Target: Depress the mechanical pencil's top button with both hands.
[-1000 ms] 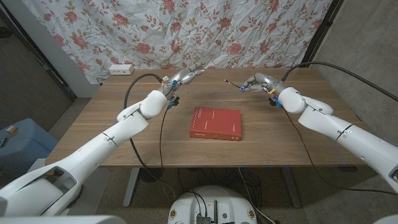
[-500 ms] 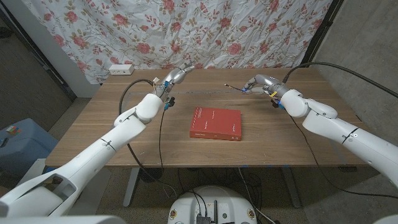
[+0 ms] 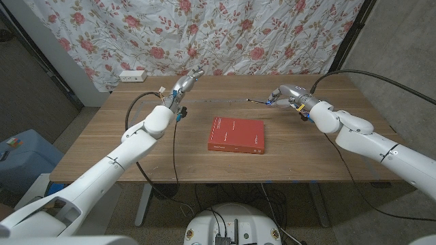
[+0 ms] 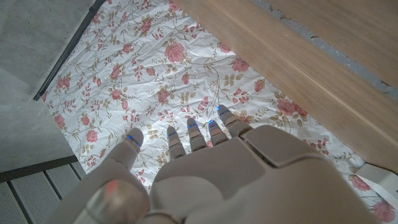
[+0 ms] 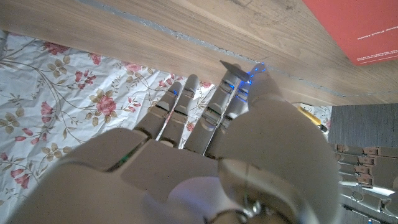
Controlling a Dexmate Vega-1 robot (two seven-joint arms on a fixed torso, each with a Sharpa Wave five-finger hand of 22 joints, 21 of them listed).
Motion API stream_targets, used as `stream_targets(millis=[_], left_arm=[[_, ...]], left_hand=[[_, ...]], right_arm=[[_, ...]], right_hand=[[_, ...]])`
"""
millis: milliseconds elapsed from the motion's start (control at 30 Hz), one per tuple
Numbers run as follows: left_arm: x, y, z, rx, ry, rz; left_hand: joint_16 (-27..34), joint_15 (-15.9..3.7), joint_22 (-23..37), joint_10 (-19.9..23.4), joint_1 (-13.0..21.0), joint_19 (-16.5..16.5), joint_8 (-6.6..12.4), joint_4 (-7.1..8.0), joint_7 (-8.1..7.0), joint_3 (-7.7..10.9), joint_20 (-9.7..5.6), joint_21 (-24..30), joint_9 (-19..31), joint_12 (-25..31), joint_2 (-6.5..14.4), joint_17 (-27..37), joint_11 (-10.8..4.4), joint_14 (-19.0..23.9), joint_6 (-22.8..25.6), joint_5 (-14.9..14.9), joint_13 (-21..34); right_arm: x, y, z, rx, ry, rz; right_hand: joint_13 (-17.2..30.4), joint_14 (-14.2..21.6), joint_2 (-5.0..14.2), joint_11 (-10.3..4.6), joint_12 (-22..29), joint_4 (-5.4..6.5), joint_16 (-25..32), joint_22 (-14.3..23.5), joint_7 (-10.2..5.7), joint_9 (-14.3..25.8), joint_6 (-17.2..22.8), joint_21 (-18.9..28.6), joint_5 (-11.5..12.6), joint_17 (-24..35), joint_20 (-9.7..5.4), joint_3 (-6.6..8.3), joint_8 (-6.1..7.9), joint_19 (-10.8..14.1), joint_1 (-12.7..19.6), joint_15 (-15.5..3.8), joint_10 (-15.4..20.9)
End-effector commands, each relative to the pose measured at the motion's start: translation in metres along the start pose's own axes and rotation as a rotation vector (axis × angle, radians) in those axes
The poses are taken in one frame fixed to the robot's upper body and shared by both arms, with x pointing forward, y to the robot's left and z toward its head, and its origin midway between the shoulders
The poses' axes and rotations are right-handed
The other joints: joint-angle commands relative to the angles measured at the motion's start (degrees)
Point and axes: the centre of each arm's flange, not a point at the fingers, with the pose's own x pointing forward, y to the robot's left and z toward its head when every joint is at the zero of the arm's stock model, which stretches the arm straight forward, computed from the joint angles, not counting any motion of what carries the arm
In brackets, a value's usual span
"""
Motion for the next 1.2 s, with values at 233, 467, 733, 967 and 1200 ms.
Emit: stream_targets(millis=[233, 467, 733, 967, 1200], left_arm=[[-0.016, 0.008, -0.026, -0.194, 0.049, 0.125], [-0.021, 0.006, -0.035, -0.238, 0.07, 0.154], [-0.028, 0.01, -0.043, -0.244, 0.104, 0.18], [-0.034, 0.01, -0.052, -0.279, 0.122, 0.209], [-0.037, 0.009, -0.059, -0.309, 0.132, 0.217]], left_hand=[[0.12, -2.57, 0.21, 0.25, -0.79, 0.74, 0.13, 0.7, -0.03, -0.18, -0.54, 0.27, 0.06, 0.16, 3.34, 0.36, 0.35, 0.4, 0.55, -0.1, 0.14], [0.16, -2.89, 0.22, 0.52, -1.05, 0.83, 0.14, 1.21, 0.0, -0.35, -0.57, 0.27, 0.06, 0.23, 3.36, 0.42, -0.23, 0.56, 0.82, -0.1, 0.14], [0.23, -3.21, 0.23, 0.75, -1.18, 0.93, 0.14, 1.59, 0.01, -0.46, -0.68, 0.28, 0.05, 0.3, 3.38, 0.44, -0.51, 0.81, 1.04, -0.09, 0.14], [0.21, -3.42, 0.24, 0.68, -1.23, 1.03, 0.11, 1.89, 0.01, -0.54, -0.65, 0.29, 0.04, 0.24, 3.38, 0.45, -0.52, 0.88, 1.17, -0.07, 0.14], [0.17, -3.56, 0.23, 0.53, -1.25, 1.09, 0.08, 2.16, 0.01, -0.61, -0.73, 0.28, 0.03, 0.16, 3.37, 0.45, -0.59, 0.9, 1.26, -0.05, 0.14]], right_arm=[[-0.015, 0.007, -0.004, -0.122, -0.01, 0.02], [-0.017, 0.014, 0.003, -0.163, -0.008, 0.033], [-0.019, 0.023, 0.013, -0.185, -0.006, 0.053], [-0.022, 0.029, 0.017, -0.214, -0.012, 0.061], [-0.023, 0.036, 0.023, -0.227, -0.018, 0.067]], right_hand=[[0.3, 0.09, 0.25, 0.2, -0.06, -0.17, 0.23, 0.08, 0.01, 0.32, 0.18, 0.44, 0.12, -0.11, -3.75, -0.14, 0.35, 0.27, 0.19, -9.17, -0.33], [0.3, 0.12, 0.32, 0.2, -0.04, -0.15, 0.19, 0.08, 0.02, 0.34, 0.17, 0.45, 0.13, -0.15, -3.72, -0.1, 0.35, 0.29, 0.23, -9.21, -0.34], [0.31, 0.13, 0.2, 0.18, 0.03, -0.1, 0.15, 0.08, 0.01, 0.39, 0.19, 0.51, 0.1, -0.22, -3.54, -0.2, 0.37, 0.48, 0.13, -9.03, -0.25], [0.32, 0.14, 0.13, 0.19, 0.05, -0.13, 0.17, 0.08, 0.0, 0.41, 0.17, 0.53, 0.11, -0.22, -3.48, -0.25, 0.38, 0.57, 0.17, -9.09, -0.2], [0.32, 0.19, 0.05, 0.19, 0.08, -0.04, 0.15, 0.08, -0.01, 0.44, 0.19, 0.56, 0.09, -0.26, -3.38, -0.35, 0.39, 0.69, -0.02, -8.93, -0.14]])
